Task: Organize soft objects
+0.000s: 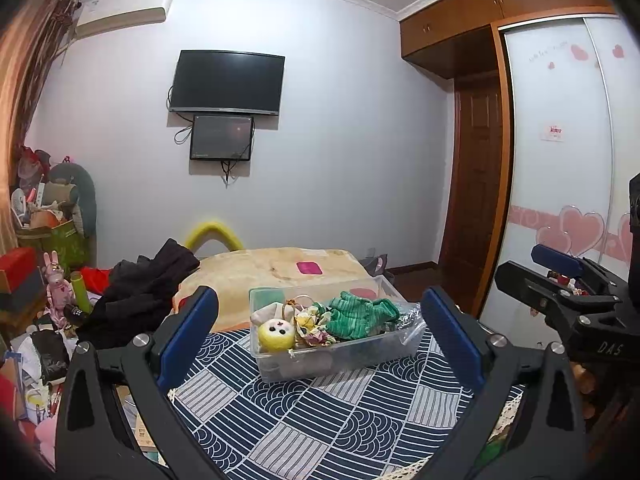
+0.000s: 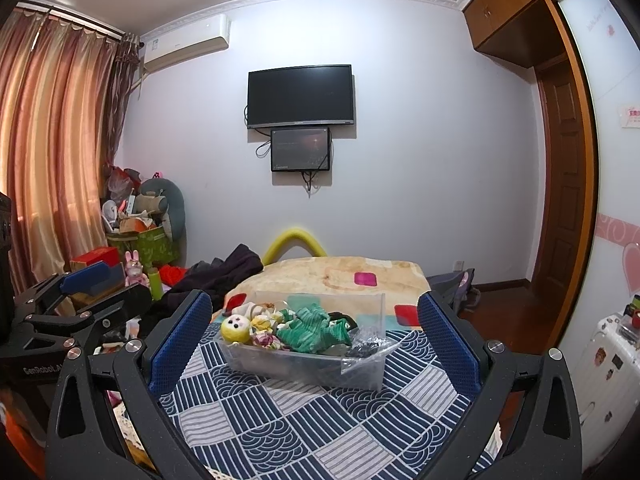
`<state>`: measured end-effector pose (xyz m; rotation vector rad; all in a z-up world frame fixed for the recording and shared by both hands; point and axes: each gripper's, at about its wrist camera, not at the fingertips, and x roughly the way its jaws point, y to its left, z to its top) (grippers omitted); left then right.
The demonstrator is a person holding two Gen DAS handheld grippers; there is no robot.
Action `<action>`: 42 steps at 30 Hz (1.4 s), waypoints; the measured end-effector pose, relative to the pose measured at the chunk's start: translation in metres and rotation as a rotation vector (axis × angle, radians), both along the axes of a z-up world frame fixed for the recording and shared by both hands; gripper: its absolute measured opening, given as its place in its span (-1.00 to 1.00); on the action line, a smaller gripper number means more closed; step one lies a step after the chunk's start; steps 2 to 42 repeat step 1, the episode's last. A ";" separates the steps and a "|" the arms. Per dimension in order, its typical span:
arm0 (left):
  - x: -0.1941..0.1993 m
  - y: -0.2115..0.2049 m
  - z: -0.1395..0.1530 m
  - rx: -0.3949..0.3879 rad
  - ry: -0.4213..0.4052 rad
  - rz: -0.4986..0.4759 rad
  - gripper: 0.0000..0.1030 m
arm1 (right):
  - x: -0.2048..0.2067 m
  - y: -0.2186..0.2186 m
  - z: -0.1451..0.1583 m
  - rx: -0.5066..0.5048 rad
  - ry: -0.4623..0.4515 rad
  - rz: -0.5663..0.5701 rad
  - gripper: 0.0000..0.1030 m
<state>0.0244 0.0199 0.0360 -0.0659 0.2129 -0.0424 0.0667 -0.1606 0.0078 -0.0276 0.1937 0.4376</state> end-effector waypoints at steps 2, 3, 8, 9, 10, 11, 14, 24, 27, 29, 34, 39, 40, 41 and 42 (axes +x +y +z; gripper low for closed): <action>0.001 0.000 0.000 -0.001 0.003 0.000 1.00 | 0.000 0.000 0.000 0.000 0.001 0.002 0.99; 0.001 0.000 0.000 -0.001 0.003 0.000 1.00 | 0.000 0.000 0.000 0.000 0.001 0.002 0.99; 0.001 0.000 0.000 -0.001 0.003 0.000 1.00 | 0.000 0.000 0.000 0.000 0.001 0.002 0.99; 0.001 0.000 0.000 -0.001 0.003 0.000 1.00 | 0.000 0.000 0.000 0.000 0.001 0.002 0.99; 0.001 0.000 0.000 -0.001 0.003 0.000 1.00 | 0.000 0.000 0.000 0.000 0.001 0.002 0.99; 0.001 0.000 0.000 -0.001 0.003 0.000 1.00 | 0.000 0.000 0.000 0.000 0.001 0.002 0.99; 0.001 0.000 0.000 -0.001 0.003 0.000 1.00 | 0.000 0.000 0.000 0.000 0.001 0.002 0.99; 0.001 0.000 0.000 -0.001 0.003 0.000 1.00 | 0.000 0.000 0.000 0.000 0.001 0.002 0.99; 0.001 0.000 0.000 -0.001 0.003 0.000 1.00 | 0.000 0.000 0.000 0.000 0.001 0.002 0.99; 0.001 0.000 0.000 -0.001 0.003 0.000 1.00 | 0.000 0.000 0.000 0.000 0.001 0.002 0.99; 0.001 0.000 0.000 -0.001 0.003 0.000 1.00 | 0.000 0.000 0.000 0.000 0.001 0.002 0.99; 0.001 0.000 0.000 -0.001 0.003 0.000 1.00 | 0.000 0.000 0.000 0.000 0.001 0.002 0.99; 0.001 0.000 0.000 -0.001 0.003 0.000 1.00 | 0.000 0.000 0.000 0.000 0.001 0.002 0.99; 0.001 0.000 0.000 -0.001 0.003 0.000 1.00 | 0.000 0.000 0.000 0.000 0.001 0.002 0.99; 0.001 0.000 0.000 -0.001 0.003 0.000 1.00 | 0.000 0.000 0.000 0.000 0.001 0.002 0.99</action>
